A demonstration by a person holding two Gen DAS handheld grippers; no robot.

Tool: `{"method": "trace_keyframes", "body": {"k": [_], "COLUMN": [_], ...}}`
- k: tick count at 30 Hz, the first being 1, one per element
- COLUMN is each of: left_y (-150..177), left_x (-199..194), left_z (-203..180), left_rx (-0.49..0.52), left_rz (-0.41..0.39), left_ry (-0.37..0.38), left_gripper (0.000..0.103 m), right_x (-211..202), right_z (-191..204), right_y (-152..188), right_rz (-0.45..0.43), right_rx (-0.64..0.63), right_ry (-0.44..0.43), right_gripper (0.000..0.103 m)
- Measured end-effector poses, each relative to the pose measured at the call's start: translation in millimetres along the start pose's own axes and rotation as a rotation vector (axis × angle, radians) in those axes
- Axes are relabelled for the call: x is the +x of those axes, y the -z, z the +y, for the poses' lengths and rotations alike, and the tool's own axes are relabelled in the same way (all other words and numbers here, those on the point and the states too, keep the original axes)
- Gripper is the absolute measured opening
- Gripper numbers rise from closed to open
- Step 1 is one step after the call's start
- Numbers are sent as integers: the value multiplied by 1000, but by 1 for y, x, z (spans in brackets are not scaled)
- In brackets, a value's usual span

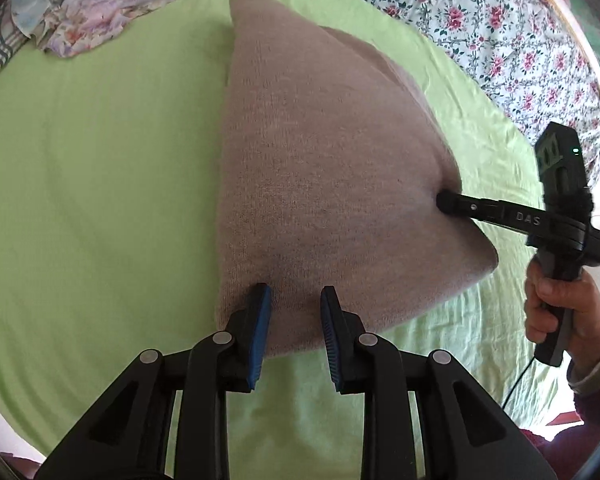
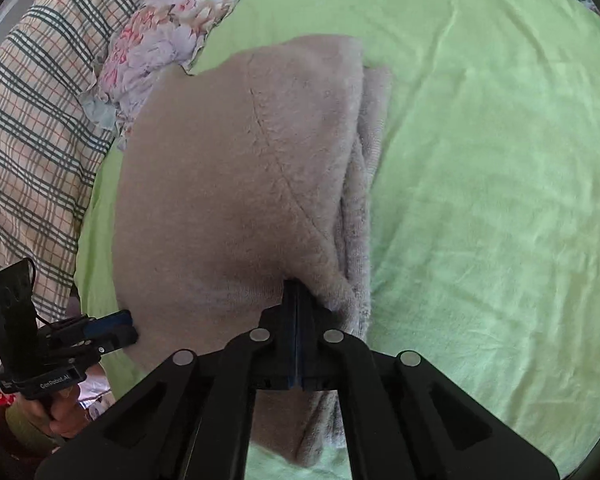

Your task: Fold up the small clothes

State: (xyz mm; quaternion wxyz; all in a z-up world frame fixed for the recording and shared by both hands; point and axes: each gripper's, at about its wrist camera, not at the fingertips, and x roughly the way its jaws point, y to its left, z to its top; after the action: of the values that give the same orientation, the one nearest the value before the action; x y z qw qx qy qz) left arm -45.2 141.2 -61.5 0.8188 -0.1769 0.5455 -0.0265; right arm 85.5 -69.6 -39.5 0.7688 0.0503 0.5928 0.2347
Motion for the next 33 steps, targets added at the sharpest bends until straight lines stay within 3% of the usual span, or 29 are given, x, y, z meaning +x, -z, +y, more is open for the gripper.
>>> {"method": "trace_keyframes", "body": {"k": [3,6,10,13,17,24,26,28,29,30,33], "left_y": [3,9,16,18,17,31,37,43,44,46,54], "left_x": [-4,-8,-11,-11,-21,-44,-49,-54,-55,-57,-63], "left_z": [-4,-8,-15,-17,-15,-1,3,5,8,8,7], "left_rx": [11,26,44,54,59,34,29,28,32,36,54], "left_rz": [-3,-6,-7,0,-5,-14,-14,-14,-15,-18,-28], "left_ry": [0,-8,-15,-21,-20,-69,-99,-126,-138,-153,-206], "left_gripper": [33,37,40,40,40,52,54,57,61,64,70], "right_x": [-14,-23,-10,-13,-32,-58,-59,-60,-62,-63,-62], "right_z": [14,17,7,-6,-1,9,11,16,18,20,26], "right_y": [11,23,49,47,43,55,59,63,67,69,77], "right_rz": [2,1,68,40,2,-48,-43,-48,-59,-65,-41], "right_rx": [-43,-94,-128,-60,-70,-35,-30,-34,-39,-47,-69], "right_ry": [37,13,77,25,33,16,9,0,-5,-8,-14], "right_gripper": [2,3,3,2,3,5,11,42,49,53,54]}}
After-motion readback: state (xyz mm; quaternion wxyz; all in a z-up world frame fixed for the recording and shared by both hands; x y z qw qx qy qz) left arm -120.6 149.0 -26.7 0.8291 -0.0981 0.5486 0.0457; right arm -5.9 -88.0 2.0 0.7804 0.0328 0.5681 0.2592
